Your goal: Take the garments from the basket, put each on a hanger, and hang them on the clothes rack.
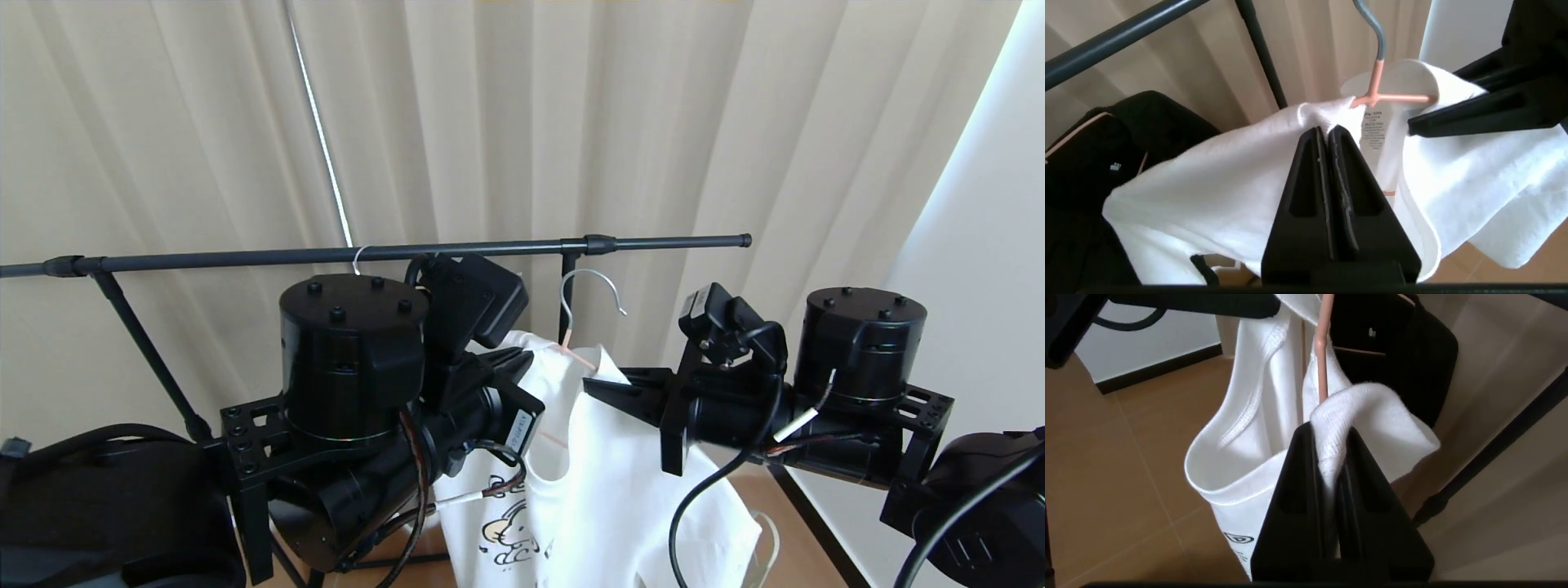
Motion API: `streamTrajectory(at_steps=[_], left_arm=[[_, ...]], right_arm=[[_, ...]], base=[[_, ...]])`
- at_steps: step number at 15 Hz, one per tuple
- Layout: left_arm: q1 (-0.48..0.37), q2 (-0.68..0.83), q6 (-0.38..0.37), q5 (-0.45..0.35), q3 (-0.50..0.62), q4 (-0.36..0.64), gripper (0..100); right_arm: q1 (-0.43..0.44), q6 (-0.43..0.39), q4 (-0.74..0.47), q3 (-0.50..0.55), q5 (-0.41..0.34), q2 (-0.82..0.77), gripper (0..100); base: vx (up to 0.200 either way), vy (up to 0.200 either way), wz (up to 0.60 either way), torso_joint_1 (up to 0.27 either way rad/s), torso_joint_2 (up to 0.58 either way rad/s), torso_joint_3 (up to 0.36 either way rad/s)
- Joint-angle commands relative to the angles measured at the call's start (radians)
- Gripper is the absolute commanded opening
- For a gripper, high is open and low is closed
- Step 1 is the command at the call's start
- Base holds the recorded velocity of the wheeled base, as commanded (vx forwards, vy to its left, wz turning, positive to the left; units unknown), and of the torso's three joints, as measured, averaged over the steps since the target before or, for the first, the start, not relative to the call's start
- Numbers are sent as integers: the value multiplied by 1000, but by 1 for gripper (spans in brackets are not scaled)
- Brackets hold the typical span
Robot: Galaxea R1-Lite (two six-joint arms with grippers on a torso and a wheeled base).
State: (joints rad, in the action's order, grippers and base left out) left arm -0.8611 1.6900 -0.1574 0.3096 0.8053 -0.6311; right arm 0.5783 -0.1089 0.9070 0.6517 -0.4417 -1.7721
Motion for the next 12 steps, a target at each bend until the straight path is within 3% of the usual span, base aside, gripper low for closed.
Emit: streamTrajectory(at_steps=[1, 10, 12], left_arm=[[-4, 5, -1, 0, 0, -2, 0], [-4, 8, 6, -4, -26, -9, 0], [-4, 31, 6, -3, -25, -9, 0]], right_arm=[[0, 35, 21, -3, 0, 11, 0], [0, 52, 66, -15, -2, 8, 0], [0, 51, 125, -38, -2, 5, 0]], base=[[0, 0, 0, 0, 0, 0], [0, 0, 0, 0, 0, 0], [0, 0, 0, 0, 0, 0]])
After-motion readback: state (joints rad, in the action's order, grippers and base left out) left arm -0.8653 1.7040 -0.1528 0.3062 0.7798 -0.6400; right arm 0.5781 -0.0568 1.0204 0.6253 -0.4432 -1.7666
